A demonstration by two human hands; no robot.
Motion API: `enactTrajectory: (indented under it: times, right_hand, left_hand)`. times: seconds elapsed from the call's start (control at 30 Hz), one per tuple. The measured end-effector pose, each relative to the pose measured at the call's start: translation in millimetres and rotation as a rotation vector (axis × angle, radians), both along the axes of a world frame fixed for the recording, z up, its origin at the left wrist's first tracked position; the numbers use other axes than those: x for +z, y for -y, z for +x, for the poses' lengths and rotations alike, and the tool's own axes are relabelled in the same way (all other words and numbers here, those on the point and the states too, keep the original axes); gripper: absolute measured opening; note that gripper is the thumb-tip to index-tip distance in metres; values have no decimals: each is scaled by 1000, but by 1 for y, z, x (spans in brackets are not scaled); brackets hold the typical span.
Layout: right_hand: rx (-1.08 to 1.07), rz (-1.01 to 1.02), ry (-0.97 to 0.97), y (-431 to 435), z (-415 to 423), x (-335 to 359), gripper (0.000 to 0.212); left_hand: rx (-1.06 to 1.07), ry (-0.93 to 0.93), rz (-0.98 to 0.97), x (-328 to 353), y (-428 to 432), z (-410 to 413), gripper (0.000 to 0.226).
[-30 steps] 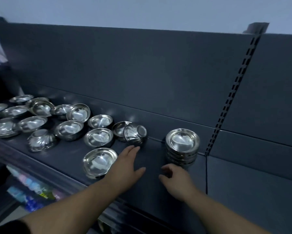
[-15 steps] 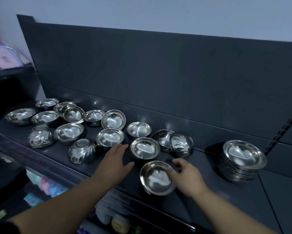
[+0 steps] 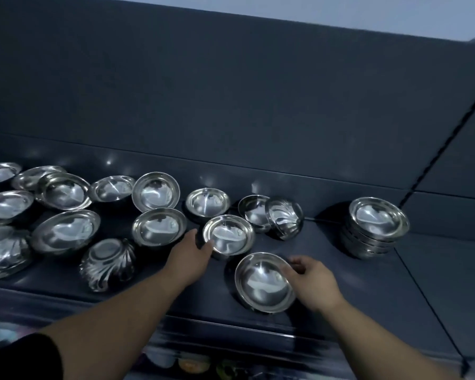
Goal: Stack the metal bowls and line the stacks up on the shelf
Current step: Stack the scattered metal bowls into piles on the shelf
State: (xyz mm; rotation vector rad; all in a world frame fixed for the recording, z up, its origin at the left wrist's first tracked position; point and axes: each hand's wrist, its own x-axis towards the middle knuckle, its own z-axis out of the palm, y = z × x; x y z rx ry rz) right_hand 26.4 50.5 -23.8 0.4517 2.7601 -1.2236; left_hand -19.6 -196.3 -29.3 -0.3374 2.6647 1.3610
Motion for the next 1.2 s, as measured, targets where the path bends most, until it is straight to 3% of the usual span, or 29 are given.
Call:
enactTrajectory:
  times: [0.1, 0.3, 0.5, 0.7, 0.87, 1.03, 1.2]
  right_hand:
    - [-4, -6, 23, -4, 2, -4, 16]
    - [-103, -245, 55, -14, 1, -8, 11]
    - [-194, -401, 44, -40, -6, 1, 12]
    - [-143, -562, 96, -47, -6, 4, 20]
    - [-84, -616, 99, -61, -10, 5, 32]
    - [16, -639, 98, -62, -11, -2, 19]
    - [79, -641, 92, -53, -11, -8, 22]
  left_hand:
    - [80, 55, 261, -4, -10, -9, 19]
    - [158, 95, 520, -1, -18, -13, 21]
    - [134, -18, 570, 15, -32, -2, 22]
    - [-23, -84, 408, 31, -67, 16, 25]
    - [-92, -80, 115, 32, -84, 25, 31]
    - [-57, -146, -60, 25, -90, 29, 27]
    - [-47, -171, -130, 18, -85, 30, 24]
